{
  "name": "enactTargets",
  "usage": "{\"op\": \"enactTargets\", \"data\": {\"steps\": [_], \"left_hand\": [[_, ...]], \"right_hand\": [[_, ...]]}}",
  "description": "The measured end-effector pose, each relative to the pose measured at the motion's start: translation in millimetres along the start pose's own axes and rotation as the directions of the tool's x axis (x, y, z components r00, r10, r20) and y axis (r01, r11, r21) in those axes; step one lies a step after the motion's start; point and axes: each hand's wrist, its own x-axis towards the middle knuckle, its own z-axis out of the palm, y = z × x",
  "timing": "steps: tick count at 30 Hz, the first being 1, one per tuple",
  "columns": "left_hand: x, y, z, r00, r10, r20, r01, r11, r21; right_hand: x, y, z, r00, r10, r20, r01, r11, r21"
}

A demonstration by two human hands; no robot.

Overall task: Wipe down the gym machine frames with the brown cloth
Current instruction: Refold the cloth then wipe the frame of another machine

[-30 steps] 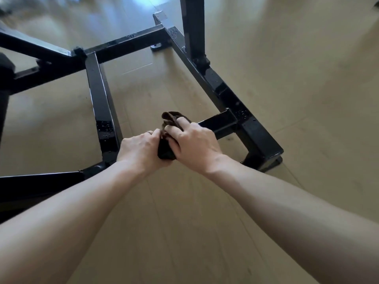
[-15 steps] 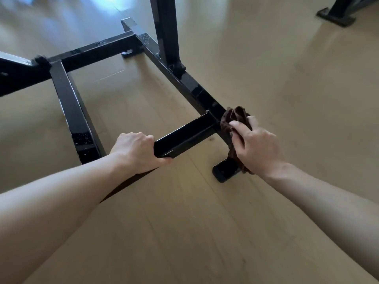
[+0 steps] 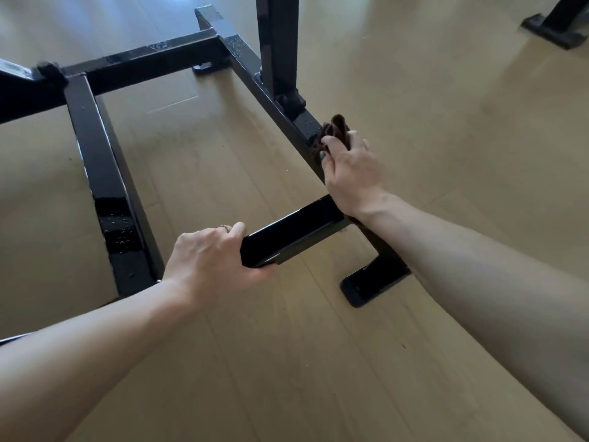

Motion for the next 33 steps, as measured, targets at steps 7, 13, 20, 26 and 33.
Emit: {"op": "enactTargets", "data": {"steps": [7, 13, 20, 26, 33], "left_hand": [[-6, 3, -4, 0.999, -0.02, -0.041, 0.017, 0.998, -0.068], [-10, 7, -7, 0.996, -0.076, -0.053, 0.07, 0.991, -0.113], [-10, 10, -8, 0.995, -0.101, -0.025, 0.097, 0.988, -0.122], [-9, 8, -9, 0.998, -0.058, -0.036, 0.053, 0.99, -0.13], [-7, 5, -8, 0.998, -0.041, -0.04, 0.033, 0.984, -0.175]], "right_hand": [[-21, 8, -16, 0.997, -0.046, 0.054, 0.041, 0.995, 0.087], [-150, 55, -52, 1.0, 0.016, 0.005, -0.017, 0.994, 0.111], [-111, 51, -37, 0.998, 0.068, -0.013, -0.066, 0.993, 0.101], [10, 4, 6, 0.998, 0.066, -0.024, -0.063, 0.993, 0.099], [94, -38, 44, 0.996, 0.088, -0.03, -0.088, 0.996, -0.002]]}}
